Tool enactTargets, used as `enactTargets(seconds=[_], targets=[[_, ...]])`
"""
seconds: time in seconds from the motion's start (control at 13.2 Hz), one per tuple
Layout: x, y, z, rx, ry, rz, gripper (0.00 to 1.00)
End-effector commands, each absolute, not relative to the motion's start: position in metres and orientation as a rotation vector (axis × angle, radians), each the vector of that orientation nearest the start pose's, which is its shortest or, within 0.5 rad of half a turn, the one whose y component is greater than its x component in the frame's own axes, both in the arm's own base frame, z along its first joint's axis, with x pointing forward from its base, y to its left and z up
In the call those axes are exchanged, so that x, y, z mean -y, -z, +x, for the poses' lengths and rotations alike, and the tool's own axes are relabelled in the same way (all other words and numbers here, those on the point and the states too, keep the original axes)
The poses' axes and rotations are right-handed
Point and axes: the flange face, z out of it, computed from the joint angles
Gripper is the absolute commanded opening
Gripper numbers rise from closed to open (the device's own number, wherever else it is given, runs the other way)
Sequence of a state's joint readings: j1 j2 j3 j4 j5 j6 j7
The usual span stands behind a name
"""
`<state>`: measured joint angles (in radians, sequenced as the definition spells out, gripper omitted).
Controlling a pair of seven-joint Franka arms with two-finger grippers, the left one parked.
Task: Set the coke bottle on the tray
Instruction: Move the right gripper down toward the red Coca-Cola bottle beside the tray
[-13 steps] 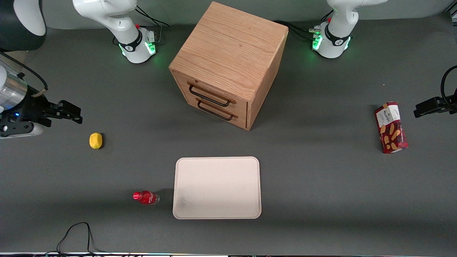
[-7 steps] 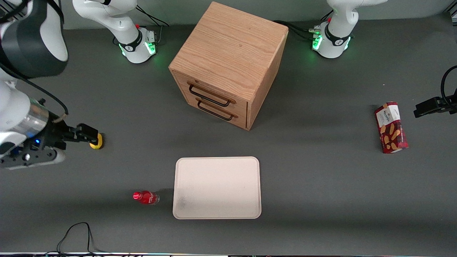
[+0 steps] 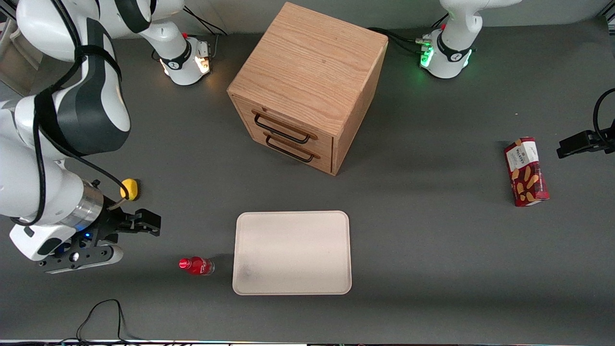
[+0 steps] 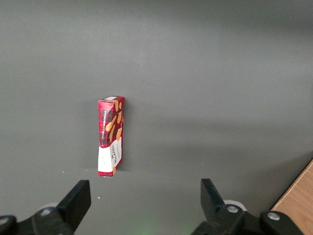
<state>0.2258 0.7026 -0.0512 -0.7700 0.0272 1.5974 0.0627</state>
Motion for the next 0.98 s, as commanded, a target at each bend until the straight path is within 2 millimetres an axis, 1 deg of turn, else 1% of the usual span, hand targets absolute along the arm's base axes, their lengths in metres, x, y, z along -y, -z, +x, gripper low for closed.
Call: enactTargets(seconds=[0.0, 0.08, 0.53, 0.6, 0.68, 0.75, 0.91], targets=[[-0.152, -0.554, 0.731, 0.156, 0.258, -3.087, 1.00], [-0.153, -0.552, 0.733, 0.156, 0.270, -3.084, 1.00], [-0.158, -0.493, 0.756, 0.175, 0.257, -3.089, 1.00], [-0.158, -0.475, 0.763, 0.172, 0.260, -3.090, 1.00], [-0.159, -0.461, 0.767, 0.172, 0.258, -3.091, 1.00], [-0.158, -0.448, 0.771, 0.171, 0.256, -3.092, 1.00], [-0.154, -0.429, 0.777, 0.163, 0.275, -3.091, 1.00]])
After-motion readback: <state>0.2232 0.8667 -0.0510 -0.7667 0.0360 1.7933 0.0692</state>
